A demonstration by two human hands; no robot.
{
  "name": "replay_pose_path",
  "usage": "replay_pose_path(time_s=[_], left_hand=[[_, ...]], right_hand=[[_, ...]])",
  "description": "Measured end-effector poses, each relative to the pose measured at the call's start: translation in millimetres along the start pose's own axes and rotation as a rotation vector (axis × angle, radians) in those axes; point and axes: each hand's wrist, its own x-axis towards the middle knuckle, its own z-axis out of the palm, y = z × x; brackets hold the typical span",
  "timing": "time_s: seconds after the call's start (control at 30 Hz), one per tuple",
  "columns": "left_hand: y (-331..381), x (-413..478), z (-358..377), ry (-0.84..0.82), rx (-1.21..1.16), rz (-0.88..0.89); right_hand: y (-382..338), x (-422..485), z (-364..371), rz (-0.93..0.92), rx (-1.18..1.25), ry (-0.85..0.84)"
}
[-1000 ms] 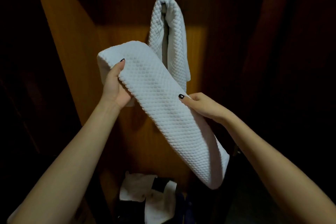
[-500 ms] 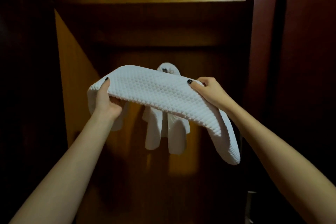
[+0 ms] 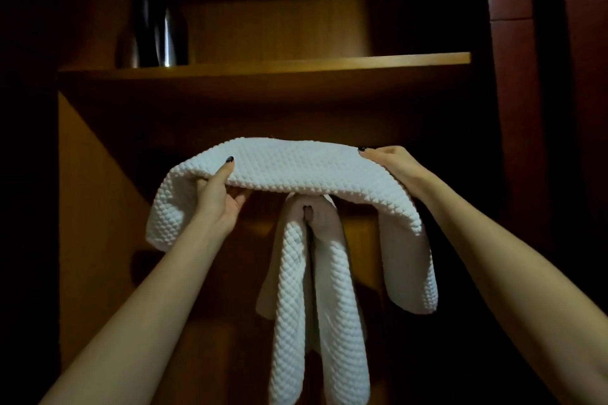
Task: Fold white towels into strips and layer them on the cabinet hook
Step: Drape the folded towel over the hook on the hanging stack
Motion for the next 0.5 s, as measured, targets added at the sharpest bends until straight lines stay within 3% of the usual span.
replay_pose_path(time_s=[0.17, 0.4, 0.5], left_hand=[[-31.1, 32.6, -12.8, 0.026, -0.079, -0.022], [-58.9, 33.6, -30.0, 0.014, -0.217, -0.254], [-59.0, 28.7, -26.5, 0.018, -0.275, -0.265]], right_hand=[[30.5, 34.7, 18.8, 0.156, 0.073, -0.047], [64.8, 42.6, 32.4, 0.335, 0.109, -0.044], [72.1, 38.6, 37.2, 0.365, 0.097, -0.073]])
